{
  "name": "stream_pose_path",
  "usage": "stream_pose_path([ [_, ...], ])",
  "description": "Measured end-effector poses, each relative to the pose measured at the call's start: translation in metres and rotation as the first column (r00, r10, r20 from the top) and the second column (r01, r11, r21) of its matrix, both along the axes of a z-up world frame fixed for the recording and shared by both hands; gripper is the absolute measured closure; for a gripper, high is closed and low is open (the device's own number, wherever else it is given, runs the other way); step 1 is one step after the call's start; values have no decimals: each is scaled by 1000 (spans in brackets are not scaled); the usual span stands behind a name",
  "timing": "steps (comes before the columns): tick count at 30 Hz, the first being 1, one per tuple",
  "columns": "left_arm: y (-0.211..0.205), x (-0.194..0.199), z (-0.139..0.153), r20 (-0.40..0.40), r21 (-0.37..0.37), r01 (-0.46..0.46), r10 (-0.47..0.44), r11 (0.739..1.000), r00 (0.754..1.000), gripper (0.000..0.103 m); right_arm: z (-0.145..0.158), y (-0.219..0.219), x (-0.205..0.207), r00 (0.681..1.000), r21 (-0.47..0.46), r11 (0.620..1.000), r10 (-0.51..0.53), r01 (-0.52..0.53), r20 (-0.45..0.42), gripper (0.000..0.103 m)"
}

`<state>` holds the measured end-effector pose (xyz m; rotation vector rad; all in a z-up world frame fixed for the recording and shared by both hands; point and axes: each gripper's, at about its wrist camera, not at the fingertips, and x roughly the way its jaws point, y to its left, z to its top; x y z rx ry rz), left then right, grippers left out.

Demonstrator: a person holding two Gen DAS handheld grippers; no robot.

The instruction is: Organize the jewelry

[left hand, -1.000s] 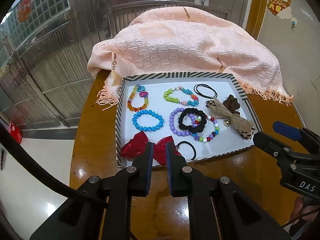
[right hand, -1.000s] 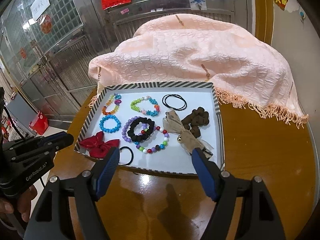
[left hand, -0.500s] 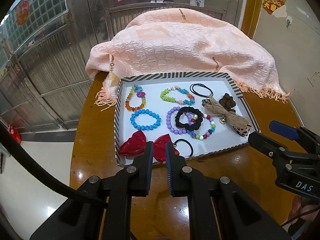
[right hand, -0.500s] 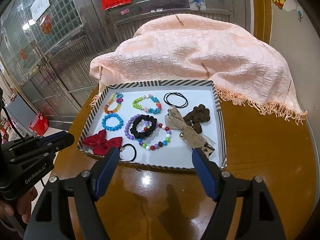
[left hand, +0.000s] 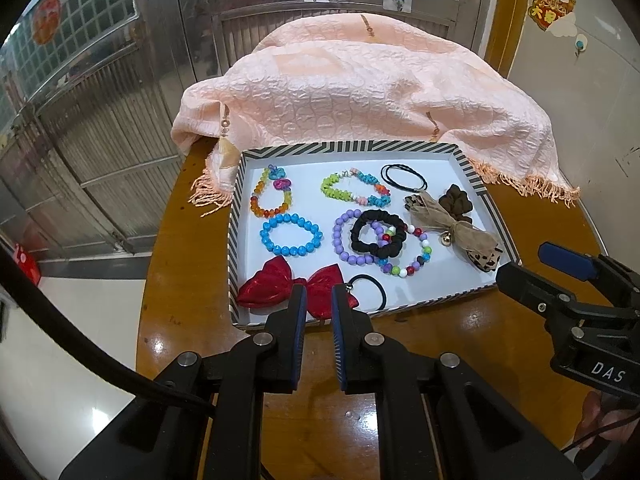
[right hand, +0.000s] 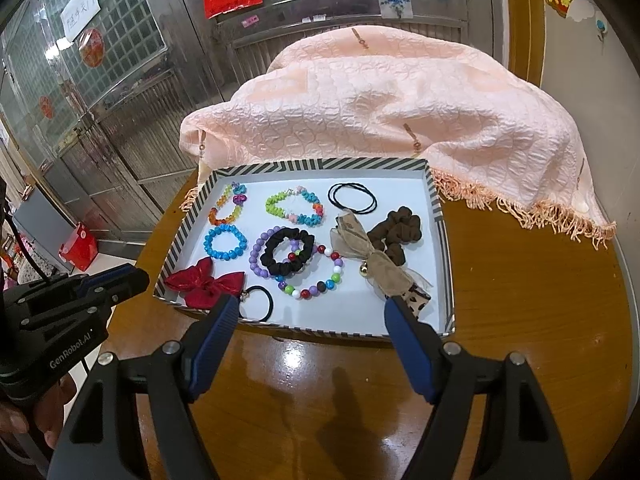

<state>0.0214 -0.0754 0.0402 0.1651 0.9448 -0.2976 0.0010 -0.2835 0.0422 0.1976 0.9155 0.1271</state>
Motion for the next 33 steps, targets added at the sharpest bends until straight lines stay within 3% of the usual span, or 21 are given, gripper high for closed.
stream_pose_path([
  [33,-6,-7,-4,-3,14,-3,3,1000,1000,96,-1,-6,1,1000,9,1000,21,-21,-16,24],
])
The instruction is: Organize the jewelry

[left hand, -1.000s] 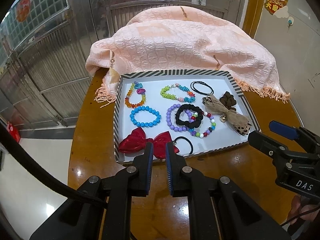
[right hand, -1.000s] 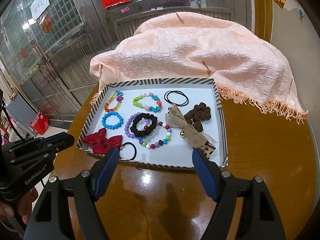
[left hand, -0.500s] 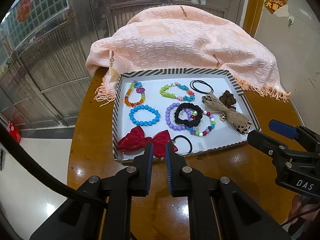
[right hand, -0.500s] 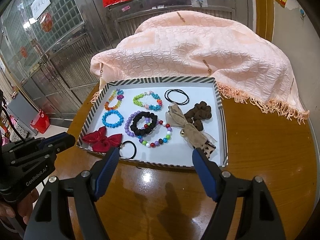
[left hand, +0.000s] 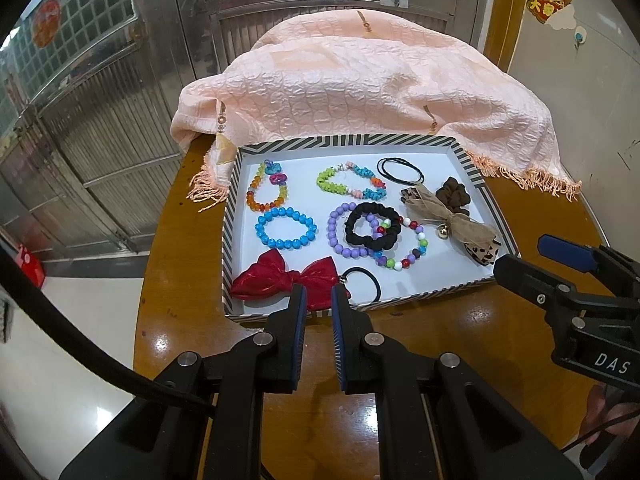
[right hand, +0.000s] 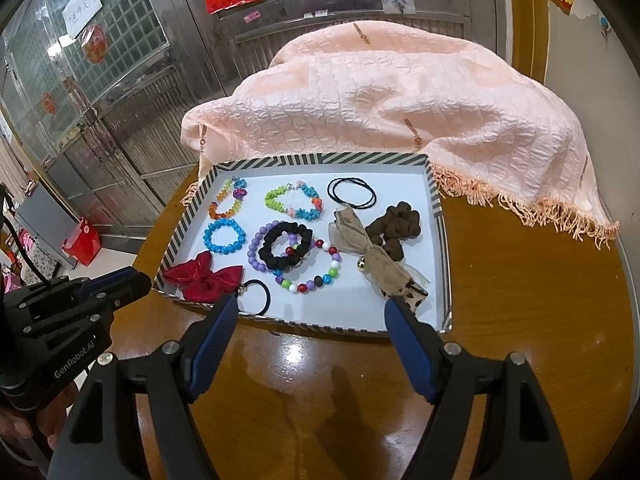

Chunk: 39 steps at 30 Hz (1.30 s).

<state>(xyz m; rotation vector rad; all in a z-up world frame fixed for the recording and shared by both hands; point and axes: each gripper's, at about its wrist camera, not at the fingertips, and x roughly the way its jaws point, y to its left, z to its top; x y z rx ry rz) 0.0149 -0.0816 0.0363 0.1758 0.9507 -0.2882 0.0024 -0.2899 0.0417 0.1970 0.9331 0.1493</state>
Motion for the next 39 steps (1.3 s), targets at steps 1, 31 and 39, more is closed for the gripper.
stream_pose_path([
  [1,-1,0,0,0,1,-1,1,1000,1000,96,0,0,0,1000,0,1000,0,0,-1,24],
  [31,-6,0,-3,-13,0,-2,2,1000,1000,97,-2,-1,3,1000,-3,1000,12,-12,-13,24],
  [39,-7,0,-3,-16,-1,-2,2,1000,1000,96,-2,-1,4,1000,-2,1000,12,-12,-13,24],
])
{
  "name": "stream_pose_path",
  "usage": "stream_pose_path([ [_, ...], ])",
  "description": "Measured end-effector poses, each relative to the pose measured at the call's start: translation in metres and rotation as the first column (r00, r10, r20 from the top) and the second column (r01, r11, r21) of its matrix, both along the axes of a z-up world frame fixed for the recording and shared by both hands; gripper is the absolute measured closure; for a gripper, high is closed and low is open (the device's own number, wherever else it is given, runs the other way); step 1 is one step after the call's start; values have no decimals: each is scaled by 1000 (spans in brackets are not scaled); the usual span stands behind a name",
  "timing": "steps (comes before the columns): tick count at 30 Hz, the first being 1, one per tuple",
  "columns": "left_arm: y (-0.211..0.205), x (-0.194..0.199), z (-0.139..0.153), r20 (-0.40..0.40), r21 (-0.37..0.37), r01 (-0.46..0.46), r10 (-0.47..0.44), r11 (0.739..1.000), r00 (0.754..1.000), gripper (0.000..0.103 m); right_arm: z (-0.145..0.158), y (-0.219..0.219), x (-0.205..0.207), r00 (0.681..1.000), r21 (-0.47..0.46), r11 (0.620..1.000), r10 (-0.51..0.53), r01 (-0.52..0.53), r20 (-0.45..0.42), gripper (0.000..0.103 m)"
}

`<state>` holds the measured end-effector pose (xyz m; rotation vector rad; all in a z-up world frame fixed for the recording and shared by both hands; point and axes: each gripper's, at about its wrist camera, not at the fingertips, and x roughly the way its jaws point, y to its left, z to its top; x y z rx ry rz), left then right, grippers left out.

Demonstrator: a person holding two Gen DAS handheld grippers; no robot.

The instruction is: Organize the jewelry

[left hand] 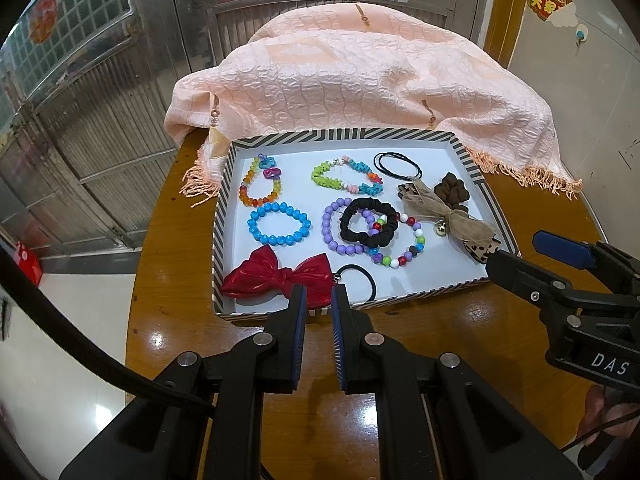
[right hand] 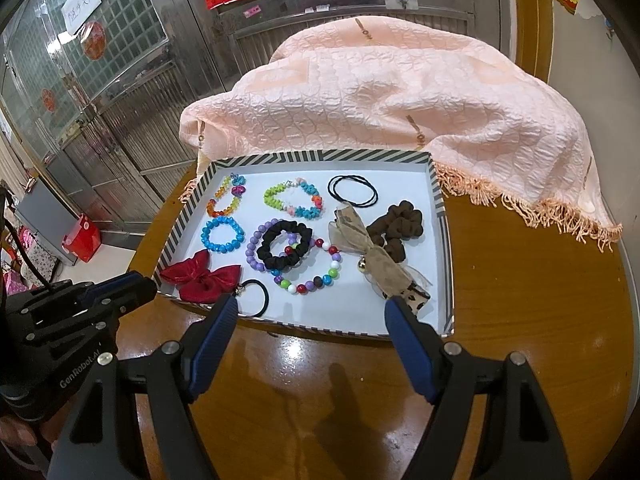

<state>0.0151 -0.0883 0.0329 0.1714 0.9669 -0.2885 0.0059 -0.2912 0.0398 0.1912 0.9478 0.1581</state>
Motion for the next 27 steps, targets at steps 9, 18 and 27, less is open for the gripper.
stream_pose_path([
  [9,0,2,-4,-10,-3,-3,3,1000,1000,96,-1,5,5,1000,-4,1000,10,-10,-6,24],
  [18,2,4,-6,-17,-3,-4,4,1000,1000,96,-2,8,8,1000,-9,1000,17,-17,-12,24],
  [27,1,11,-11,-34,-11,3,-4,1000,999,96,-5,2,9,1000,3,1000,19,-19,-15,24],
])
